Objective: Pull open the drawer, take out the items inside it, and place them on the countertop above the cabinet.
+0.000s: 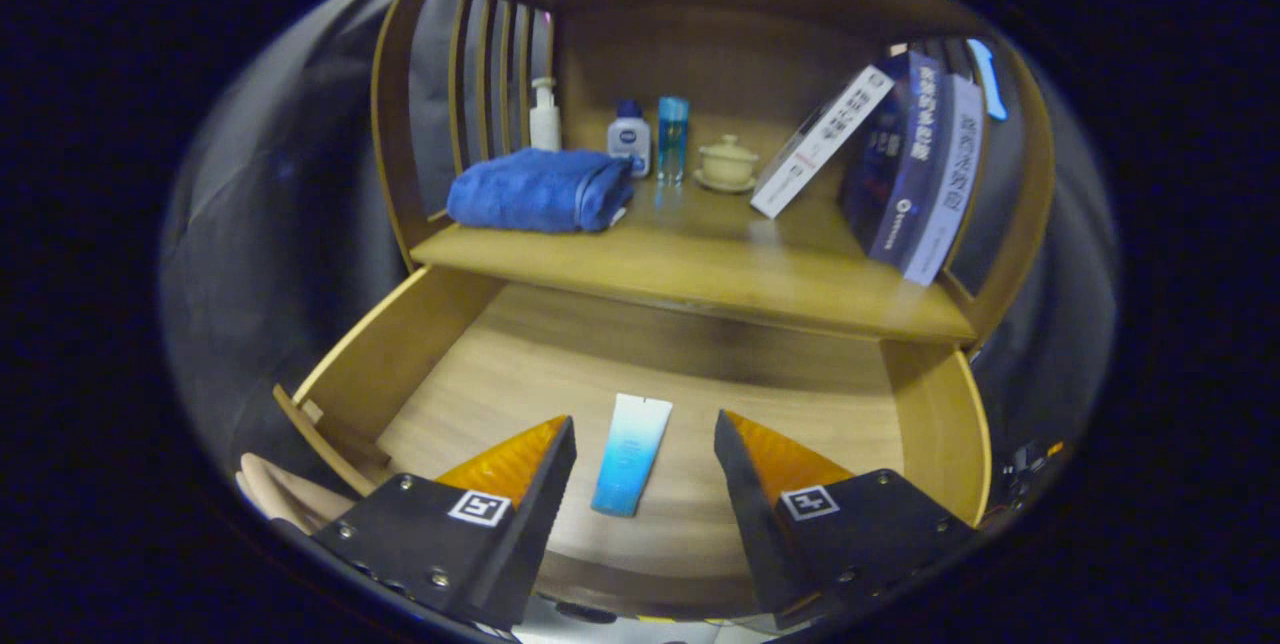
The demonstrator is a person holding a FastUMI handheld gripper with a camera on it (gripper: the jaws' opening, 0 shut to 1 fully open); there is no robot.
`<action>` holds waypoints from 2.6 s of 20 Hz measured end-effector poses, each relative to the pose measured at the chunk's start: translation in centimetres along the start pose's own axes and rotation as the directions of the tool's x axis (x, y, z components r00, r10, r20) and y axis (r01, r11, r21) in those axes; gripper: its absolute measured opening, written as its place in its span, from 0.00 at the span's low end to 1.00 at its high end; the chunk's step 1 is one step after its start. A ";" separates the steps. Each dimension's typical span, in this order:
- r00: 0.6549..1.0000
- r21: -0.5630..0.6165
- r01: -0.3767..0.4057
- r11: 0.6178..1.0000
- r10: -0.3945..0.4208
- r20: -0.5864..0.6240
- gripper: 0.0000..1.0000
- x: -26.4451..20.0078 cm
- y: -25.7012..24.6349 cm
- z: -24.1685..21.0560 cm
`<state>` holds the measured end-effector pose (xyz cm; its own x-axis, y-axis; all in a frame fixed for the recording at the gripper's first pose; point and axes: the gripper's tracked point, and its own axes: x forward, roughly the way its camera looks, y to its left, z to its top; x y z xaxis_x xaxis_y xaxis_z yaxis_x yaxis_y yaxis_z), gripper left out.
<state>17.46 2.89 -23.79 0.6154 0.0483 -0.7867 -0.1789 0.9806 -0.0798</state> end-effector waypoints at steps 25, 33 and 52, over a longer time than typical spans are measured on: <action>0.877 -0.041 -0.086 0.995 0.056 -0.477 0.57 7.5 2.3 -7.8; 0.931 -0.032 -0.064 0.997 0.048 -0.362 0.37 5.2 0.0 -4.6; 0.995 0.061 -0.096 0.994 0.096 -0.001 0.37 -2.4 -2.5 7.2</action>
<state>21.96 1.74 -17.32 0.5950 0.1419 -0.7911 -0.1894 0.9813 0.0336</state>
